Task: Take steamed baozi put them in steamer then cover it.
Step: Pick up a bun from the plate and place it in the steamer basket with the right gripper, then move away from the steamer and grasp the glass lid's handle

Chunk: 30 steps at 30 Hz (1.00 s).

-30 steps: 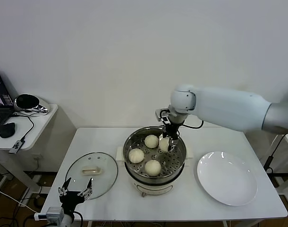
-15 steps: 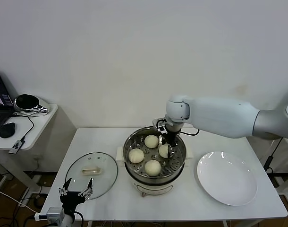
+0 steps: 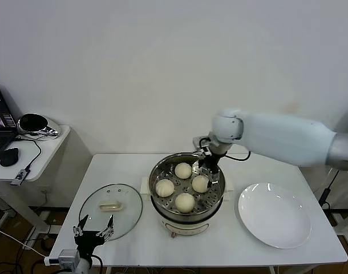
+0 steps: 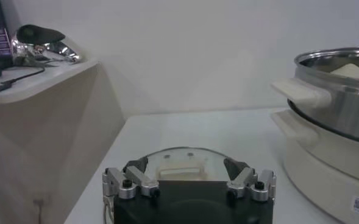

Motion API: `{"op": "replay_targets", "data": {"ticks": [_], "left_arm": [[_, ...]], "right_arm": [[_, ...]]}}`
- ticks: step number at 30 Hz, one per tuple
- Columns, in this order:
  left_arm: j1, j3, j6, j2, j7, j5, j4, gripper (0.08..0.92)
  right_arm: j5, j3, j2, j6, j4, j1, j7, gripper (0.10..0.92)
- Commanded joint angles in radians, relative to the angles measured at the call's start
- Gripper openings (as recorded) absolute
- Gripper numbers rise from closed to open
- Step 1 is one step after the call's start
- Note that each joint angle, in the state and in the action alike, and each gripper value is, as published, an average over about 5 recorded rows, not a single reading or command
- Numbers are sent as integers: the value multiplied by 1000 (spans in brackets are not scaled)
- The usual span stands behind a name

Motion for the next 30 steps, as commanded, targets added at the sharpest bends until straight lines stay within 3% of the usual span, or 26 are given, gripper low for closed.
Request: {"op": "replay_targets", "data": {"ticks": [1, 8, 14, 21, 30], "left_arm": [[1, 9, 0, 11, 0, -15, 8, 823], [20, 25, -25, 19, -27, -52, 12, 823], [22, 38, -69, -2, -38, -58, -1, 823], [-1, 44, -115, -4, -31, 7, 24, 823], [-63, 19, -214, 31, -57, 209, 106, 823]], "right_arm": [[100, 472, -343, 79, 84, -173, 147, 823], [178, 939, -483, 161, 132, -592, 297, 823], [290, 1337, -496, 304, 214, -1069, 634, 823], [371, 1891, -279, 362, 320, -1661, 812, 823], [404, 2093, 14, 435, 360, -2008, 906, 823]]}}
